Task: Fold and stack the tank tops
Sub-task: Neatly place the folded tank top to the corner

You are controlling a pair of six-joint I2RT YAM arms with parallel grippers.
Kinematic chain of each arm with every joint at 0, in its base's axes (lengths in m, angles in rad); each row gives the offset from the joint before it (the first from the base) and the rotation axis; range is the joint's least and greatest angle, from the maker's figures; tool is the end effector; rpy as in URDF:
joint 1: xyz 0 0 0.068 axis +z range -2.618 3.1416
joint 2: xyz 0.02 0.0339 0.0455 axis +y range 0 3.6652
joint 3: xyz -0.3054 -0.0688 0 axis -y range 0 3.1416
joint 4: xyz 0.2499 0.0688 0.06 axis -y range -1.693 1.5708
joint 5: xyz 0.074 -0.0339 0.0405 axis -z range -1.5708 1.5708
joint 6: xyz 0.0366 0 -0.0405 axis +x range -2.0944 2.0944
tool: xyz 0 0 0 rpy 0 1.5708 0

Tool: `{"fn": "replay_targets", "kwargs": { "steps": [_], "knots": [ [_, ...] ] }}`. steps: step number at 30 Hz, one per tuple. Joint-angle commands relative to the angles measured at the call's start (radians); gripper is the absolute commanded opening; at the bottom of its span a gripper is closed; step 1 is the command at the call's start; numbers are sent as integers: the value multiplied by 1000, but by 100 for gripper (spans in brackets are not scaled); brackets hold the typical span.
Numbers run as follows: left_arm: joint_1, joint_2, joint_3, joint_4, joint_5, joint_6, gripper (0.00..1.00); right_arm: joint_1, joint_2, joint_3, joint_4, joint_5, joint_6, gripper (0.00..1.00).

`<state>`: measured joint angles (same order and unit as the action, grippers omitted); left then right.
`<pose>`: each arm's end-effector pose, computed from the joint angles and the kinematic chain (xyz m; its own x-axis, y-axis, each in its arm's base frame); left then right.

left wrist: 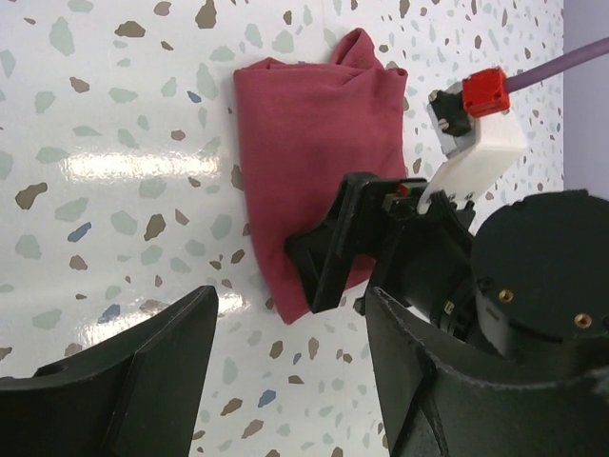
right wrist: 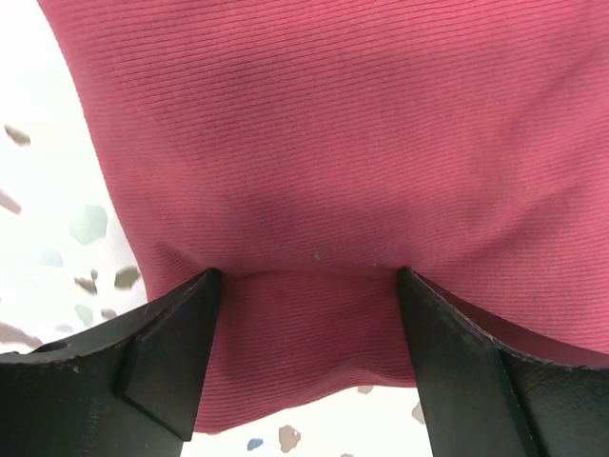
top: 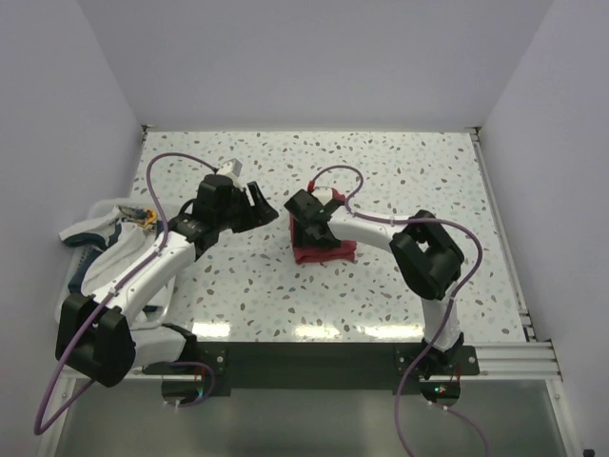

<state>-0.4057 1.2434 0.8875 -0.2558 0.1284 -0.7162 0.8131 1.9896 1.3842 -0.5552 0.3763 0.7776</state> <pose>0.2437 -0.1098 0.3085 -0.7182 -0.4001 -0.5693 0.0215 0.8050 -0.5929 0.3032 0.3009 0.2006 -0.8524 0.0484 -0.5206 0.0325 0.9987 0.0396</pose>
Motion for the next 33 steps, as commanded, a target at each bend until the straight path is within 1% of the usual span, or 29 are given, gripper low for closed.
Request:
{"fn": "replay_targets", "kwargs": {
  "steps": [1, 7, 9, 11, 13, 20, 24, 29, 33],
  "knots": [
    [10, -10, 30, -5, 25, 27, 68, -72, 29, 32, -54, 46, -21, 79],
    [10, -16, 36, -11, 36, 40, 68, -215, 6, 10, -29, 1, -132, 79],
    [8, -15, 34, -13, 45, 43, 68, -245, 11, 22, -46, 6, -187, 81],
    [10, -15, 37, -13, 50, 44, 68, -302, 20, 58, -90, 10, -224, 82],
    [10, -15, 41, -14, 63, 43, 68, -356, 34, 73, -95, 4, -259, 82],
    [10, -36, 47, -30, 96, 52, 68, -520, 153, 238, -175, 6, -405, 83],
    [10, -50, 56, -52, 106, 72, 68, -620, 213, 318, -201, -8, -457, 83],
    [10, -59, 74, -82, 128, 96, 68, -701, 273, 433, -210, -13, -526, 83],
    [8, -62, 77, -96, 151, 113, 68, -761, 334, 512, -227, -36, -551, 83]
  ]
}}
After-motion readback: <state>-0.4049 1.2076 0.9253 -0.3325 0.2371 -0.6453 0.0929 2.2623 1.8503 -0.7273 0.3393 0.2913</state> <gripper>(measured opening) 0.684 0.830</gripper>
